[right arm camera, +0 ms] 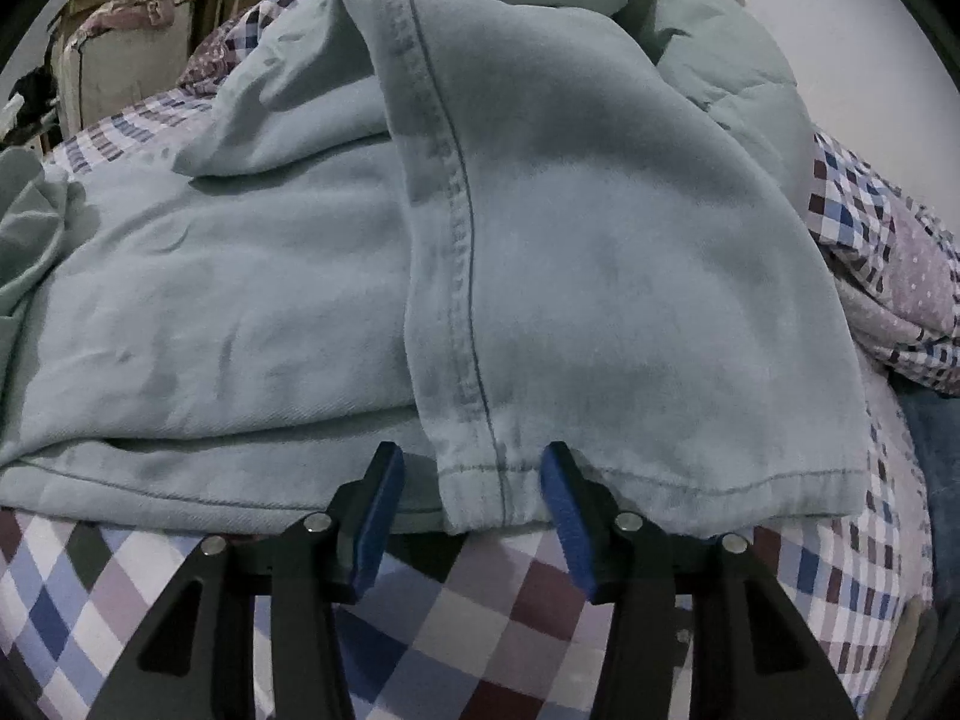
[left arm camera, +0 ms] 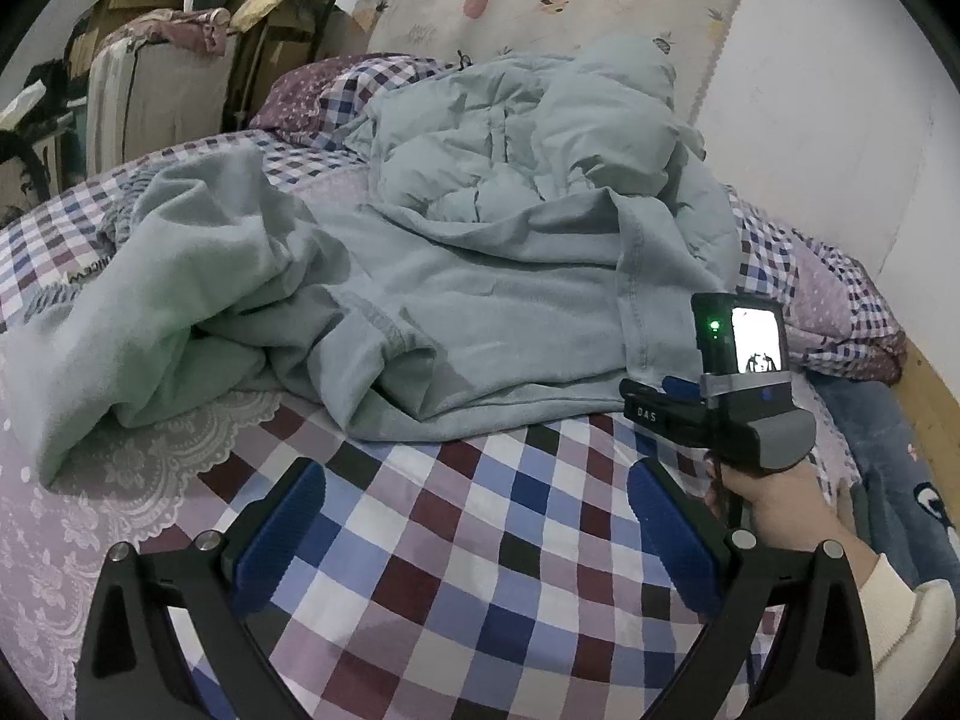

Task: Fold clothes
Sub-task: 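Move the right tool to the grey-green sweatpants leg hem, then grasp the pant leg hem with the right tool while the left tool grasps the waistband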

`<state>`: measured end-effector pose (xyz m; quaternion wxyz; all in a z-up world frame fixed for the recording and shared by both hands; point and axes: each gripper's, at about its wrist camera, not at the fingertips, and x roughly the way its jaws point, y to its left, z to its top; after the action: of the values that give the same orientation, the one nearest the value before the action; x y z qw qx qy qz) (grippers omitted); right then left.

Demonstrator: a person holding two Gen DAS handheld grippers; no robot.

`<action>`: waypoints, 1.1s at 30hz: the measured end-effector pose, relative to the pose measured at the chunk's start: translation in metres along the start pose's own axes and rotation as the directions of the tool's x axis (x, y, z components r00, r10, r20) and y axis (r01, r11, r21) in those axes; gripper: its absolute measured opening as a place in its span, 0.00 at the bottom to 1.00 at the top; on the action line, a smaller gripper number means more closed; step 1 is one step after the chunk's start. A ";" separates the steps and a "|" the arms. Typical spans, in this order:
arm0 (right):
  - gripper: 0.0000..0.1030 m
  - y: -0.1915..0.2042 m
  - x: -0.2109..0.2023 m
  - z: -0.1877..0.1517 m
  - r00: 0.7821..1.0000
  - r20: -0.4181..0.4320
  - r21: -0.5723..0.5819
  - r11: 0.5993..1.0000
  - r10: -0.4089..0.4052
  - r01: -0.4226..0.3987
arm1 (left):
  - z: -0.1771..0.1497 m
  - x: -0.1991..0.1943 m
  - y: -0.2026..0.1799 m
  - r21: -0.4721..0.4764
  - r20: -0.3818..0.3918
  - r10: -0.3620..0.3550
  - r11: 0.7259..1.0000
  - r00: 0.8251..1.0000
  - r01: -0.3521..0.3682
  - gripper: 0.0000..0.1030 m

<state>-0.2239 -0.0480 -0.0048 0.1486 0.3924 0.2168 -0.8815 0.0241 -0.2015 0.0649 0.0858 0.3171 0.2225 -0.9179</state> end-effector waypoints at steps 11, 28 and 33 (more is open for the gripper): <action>0.19 -0.027 -0.063 -0.026 0.995 0.088 0.006 0.999 -0.053 0.053 | 0.004 -0.006 0.017 -0.015 0.008 0.015 1.000 1.000 -0.015 0.99; 0.18 -0.112 -0.238 -0.086 0.945 0.218 0.087 0.969 -0.245 0.231 | 0.011 -0.013 0.043 -0.069 0.031 0.036 0.997 0.999 -0.034 0.98; 0.16 -0.105 -0.257 -0.095 0.942 0.228 0.048 0.969 -0.245 0.240 | 0.016 -0.020 0.058 -0.108 0.058 0.050 0.993 0.997 -0.044 0.98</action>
<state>-0.0430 0.1131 0.1604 0.0594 0.2585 0.2362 -0.9348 0.0482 -0.2604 0.0682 0.1307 0.2894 0.2608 -0.9117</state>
